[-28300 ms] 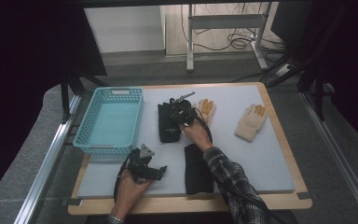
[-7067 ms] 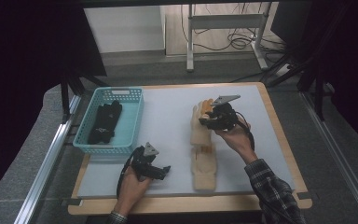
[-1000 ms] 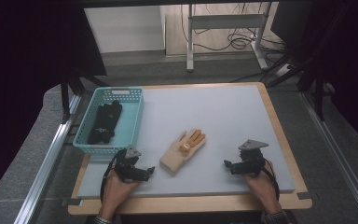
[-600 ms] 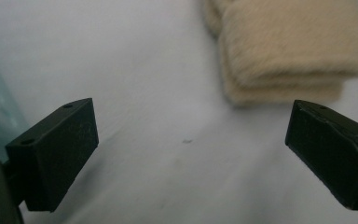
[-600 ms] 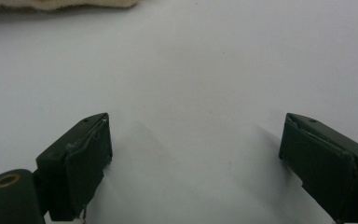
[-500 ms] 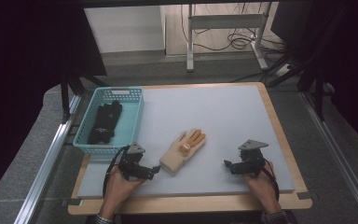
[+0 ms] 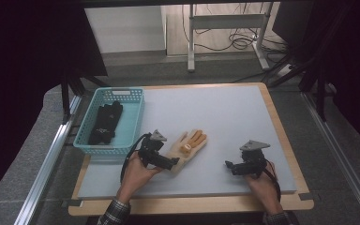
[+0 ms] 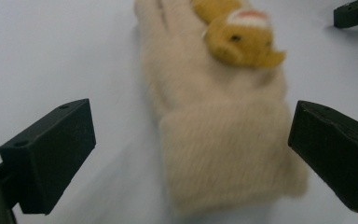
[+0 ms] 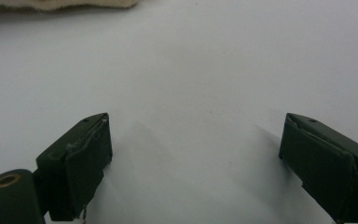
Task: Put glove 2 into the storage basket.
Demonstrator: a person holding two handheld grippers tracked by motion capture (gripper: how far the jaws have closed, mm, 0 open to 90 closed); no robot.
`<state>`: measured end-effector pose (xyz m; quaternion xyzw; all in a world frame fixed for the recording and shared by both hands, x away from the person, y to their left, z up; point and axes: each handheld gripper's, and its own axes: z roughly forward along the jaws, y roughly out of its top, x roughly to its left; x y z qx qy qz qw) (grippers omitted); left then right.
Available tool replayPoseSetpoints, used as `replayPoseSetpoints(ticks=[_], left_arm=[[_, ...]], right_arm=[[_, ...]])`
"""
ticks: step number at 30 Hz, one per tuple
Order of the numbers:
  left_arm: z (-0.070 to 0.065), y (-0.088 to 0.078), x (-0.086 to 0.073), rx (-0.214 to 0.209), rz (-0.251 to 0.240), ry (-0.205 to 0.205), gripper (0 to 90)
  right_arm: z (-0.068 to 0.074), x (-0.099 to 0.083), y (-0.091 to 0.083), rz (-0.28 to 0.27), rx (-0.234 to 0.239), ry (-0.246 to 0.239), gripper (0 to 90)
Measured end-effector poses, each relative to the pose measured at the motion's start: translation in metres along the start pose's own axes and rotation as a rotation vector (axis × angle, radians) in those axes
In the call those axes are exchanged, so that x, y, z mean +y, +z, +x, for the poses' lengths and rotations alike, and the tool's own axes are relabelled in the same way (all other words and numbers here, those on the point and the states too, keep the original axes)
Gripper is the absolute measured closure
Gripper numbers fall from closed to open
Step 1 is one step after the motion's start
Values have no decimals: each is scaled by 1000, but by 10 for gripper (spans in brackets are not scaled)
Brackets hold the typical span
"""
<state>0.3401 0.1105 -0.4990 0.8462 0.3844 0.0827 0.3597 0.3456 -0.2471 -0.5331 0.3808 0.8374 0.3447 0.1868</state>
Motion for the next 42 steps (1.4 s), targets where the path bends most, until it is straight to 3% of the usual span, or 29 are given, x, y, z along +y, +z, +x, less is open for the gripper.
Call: replayPoseSetpoints(ticks=[7,11,14,19,22,25,27,31,34,40,42], left_arm=[[-9,32,21,8,78,22,12],[-12,43,23,11,108,25,9],[-14,55,23,43,138,41,15],[-16,62,23,58,159,55,43],[-19,64,25,70,175,77,89],[-24,62,28,60,186,91,211],[-26,61,28,59,185,89,240],[-27,58,28,53,178,97,435],[-28,57,28,47,172,93,516],[-25,54,27,23,159,79,586],[-21,52,28,4,144,57,591]], right_arm=[[0,0,0,0,0,-2,90],[0,0,0,0,1,0,90],[0,0,0,0,1,0,90],[0,0,0,0,0,0,90],[0,0,0,0,0,1,90],[0,0,0,1,0,0,90],[0,0,0,0,0,0,90],[0,0,0,1,1,0,90],[0,0,0,1,1,0,90],[0,0,0,1,0,0,90],[0,0,0,0,0,0,90]])
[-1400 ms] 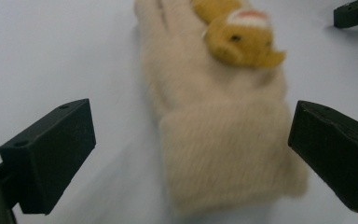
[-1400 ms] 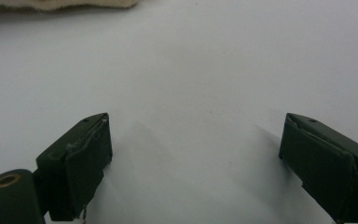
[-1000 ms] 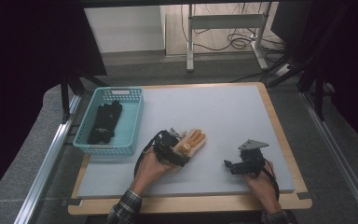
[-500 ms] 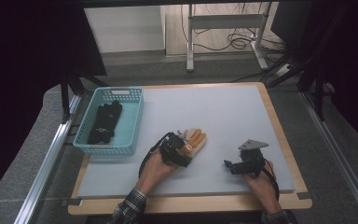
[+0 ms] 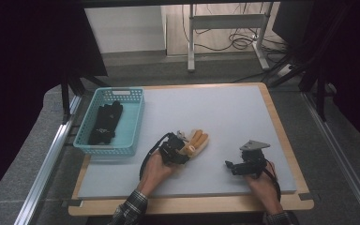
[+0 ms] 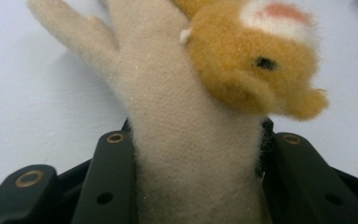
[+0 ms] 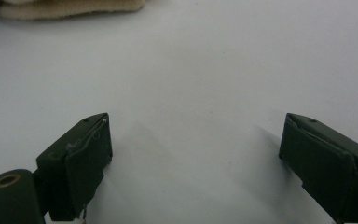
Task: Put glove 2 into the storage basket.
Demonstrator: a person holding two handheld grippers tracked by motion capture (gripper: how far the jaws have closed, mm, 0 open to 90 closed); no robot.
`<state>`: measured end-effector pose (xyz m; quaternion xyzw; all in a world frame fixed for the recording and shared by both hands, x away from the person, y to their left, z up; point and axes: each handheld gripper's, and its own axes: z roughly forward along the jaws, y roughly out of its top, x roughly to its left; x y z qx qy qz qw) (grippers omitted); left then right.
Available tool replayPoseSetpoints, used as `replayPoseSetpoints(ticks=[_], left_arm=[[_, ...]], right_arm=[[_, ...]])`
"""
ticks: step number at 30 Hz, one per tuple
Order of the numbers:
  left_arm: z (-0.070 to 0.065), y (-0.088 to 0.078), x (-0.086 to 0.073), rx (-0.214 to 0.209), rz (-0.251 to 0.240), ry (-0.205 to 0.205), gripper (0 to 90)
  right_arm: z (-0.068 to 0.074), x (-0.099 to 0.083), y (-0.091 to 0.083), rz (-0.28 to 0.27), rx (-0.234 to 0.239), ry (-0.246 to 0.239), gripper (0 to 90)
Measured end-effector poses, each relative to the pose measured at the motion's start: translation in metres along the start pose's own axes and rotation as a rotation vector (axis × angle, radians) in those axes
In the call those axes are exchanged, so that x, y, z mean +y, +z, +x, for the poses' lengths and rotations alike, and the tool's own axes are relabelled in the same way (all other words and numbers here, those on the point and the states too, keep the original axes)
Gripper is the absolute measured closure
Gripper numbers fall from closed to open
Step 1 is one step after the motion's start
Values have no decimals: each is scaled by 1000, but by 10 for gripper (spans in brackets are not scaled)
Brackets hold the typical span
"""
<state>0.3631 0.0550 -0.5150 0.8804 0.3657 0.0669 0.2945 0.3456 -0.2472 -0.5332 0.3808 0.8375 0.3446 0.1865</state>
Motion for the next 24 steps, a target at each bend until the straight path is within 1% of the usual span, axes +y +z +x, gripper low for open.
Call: replayPoseSetpoints(ticks=[5,11,18,20,21,22,24], left_arm=[[5,-6,2,4,-25,-13,592],[13,-22,8,27,-49,-32,588],[30,-43,15,54,-62,-62,583],[35,-49,16,66,-64,-68,582],[41,-57,18,79,-70,-77,581],[41,-57,18,79,-70,-77,581],[46,-65,19,94,-77,-84,580]], right_arm=[[0,0,0,0,-1,1,90],[0,0,0,1,1,1,90],[0,0,0,1,1,1,90],[0,0,0,1,1,2,90],[0,0,0,1,0,1,90],[0,0,0,1,0,1,90],[0,0,0,1,0,1,90]])
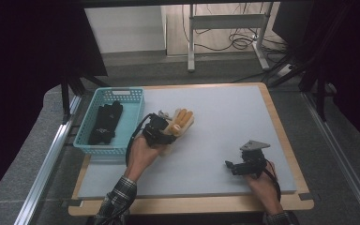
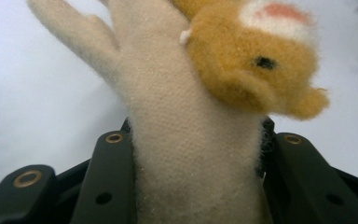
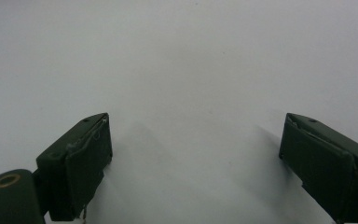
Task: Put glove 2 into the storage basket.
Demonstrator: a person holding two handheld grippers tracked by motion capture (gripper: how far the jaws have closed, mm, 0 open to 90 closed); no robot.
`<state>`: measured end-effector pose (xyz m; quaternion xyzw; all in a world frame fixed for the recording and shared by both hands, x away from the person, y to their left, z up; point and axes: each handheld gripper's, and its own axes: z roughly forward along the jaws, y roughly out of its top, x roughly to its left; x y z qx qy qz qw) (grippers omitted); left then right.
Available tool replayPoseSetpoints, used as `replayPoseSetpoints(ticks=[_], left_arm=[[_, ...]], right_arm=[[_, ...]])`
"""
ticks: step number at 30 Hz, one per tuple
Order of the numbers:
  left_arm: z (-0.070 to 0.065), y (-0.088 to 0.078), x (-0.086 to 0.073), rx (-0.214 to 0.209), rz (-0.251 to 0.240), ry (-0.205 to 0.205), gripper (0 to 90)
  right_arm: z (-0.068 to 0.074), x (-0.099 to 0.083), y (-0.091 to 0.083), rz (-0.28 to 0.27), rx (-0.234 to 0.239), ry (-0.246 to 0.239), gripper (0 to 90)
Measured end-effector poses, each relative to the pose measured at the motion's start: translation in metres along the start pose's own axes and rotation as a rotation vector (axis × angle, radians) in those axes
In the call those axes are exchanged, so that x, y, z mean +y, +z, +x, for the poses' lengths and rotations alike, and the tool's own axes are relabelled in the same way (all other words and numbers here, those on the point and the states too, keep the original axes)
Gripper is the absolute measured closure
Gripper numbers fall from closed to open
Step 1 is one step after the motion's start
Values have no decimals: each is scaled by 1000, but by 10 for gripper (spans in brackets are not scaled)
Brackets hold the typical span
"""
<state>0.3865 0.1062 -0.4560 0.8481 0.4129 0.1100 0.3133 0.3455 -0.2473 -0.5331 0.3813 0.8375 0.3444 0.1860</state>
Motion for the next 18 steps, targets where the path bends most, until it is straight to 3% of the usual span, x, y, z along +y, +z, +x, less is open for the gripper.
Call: replayPoseSetpoints(ticks=[8,18], left_arm=[[28,-29,5,72,-23,-32,574],[75,-55,-2,156,-25,-119,569]], right_arm=[[0,0,0,0,0,-1,90],[0,0,0,-1,1,0,90]])
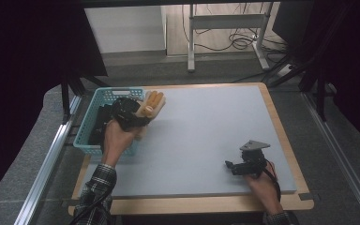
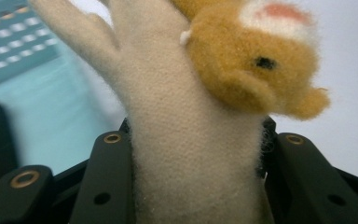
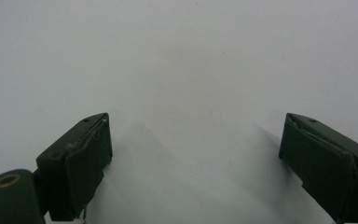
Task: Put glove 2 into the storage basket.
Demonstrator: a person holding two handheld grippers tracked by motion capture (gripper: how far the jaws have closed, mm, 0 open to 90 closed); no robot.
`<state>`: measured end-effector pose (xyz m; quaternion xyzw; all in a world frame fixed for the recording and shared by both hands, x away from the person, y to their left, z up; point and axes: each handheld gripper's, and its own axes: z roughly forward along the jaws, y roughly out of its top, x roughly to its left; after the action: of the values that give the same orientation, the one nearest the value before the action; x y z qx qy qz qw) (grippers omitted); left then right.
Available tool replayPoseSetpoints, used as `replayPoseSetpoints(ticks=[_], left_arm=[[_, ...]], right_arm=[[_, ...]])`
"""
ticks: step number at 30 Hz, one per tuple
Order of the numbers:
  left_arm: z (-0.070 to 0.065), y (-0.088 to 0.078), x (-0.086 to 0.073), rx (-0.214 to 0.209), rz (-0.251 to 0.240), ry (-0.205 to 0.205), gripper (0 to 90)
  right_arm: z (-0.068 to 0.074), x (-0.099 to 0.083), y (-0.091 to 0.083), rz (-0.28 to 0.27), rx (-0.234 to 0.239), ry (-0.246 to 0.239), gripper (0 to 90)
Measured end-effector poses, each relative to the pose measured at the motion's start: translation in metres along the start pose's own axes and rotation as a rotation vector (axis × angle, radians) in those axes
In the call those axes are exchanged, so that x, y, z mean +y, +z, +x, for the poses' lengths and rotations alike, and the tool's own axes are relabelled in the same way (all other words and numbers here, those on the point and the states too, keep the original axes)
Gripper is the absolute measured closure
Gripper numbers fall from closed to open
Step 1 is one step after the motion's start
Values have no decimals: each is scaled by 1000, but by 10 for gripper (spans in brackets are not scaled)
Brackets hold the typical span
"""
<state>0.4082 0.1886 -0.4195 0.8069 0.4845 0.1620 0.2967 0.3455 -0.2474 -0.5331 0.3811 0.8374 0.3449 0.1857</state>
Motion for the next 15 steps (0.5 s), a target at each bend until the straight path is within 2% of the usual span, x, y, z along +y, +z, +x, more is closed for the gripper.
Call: replayPoseSetpoints(ticks=[2,3,4,5,6,9,15], left_arm=[[11,-2,-2,22,-5,-12,569],[22,-4,-5,40,-4,-33,568],[22,-4,-5,40,-4,-33,568],[32,-5,-7,58,-4,-52,567],[32,-5,-7,58,-4,-52,567],[48,-5,-12,83,2,-79,566],[72,5,-24,109,37,-154,561]], right_arm=[[0,0,0,0,0,0,90],[0,0,0,0,0,0,90],[0,0,0,0,0,0,90],[0,0,0,0,0,-1,90],[0,0,0,0,0,-1,90],[0,0,0,0,-1,-1,90],[0,0,0,0,-1,0,90]])
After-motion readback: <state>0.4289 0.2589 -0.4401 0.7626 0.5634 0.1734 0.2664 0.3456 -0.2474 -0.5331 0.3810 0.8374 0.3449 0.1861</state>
